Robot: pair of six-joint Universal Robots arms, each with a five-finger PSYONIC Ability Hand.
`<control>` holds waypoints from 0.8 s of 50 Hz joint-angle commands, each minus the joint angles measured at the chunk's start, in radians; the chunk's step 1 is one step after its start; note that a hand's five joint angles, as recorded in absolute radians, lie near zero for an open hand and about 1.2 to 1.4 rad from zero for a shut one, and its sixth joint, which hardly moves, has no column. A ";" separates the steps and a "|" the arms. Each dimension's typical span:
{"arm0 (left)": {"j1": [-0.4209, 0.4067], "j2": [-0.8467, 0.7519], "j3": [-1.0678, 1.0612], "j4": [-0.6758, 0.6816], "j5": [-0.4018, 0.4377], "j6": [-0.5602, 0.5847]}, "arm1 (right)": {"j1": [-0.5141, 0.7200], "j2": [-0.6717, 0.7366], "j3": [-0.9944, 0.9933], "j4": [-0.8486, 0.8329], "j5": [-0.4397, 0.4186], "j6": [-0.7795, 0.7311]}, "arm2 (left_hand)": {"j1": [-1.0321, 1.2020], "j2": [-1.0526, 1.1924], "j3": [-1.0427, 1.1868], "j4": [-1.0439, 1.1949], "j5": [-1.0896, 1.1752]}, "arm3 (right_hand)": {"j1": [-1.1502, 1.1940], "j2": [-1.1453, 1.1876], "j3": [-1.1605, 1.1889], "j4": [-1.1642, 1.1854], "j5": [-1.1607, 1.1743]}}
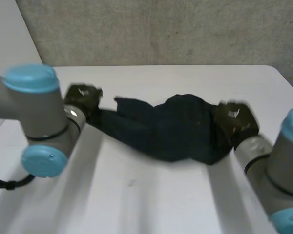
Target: Fold the shorts.
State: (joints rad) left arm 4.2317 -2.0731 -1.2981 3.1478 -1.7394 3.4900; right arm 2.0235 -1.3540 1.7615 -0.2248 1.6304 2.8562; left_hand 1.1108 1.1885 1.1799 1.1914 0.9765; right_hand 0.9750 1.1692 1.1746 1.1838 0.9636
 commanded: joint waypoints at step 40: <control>-0.006 0.013 0.213 -0.368 -0.014 -0.043 | 0.009 0.363 -0.784 0.389 -0.089 -0.270 | 0.174 0.097 0.105 0.094 0.134 | 0.421 0.227 0.222 0.213 0.258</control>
State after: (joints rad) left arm 4.1985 -1.8615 -1.1381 2.7765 -1.7533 3.4842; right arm 2.0240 -1.2039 1.0525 0.2395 1.5432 2.5818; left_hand 1.1127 1.1800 1.1758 1.1797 0.9748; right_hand 0.9803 1.1692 1.1798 1.1912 0.9639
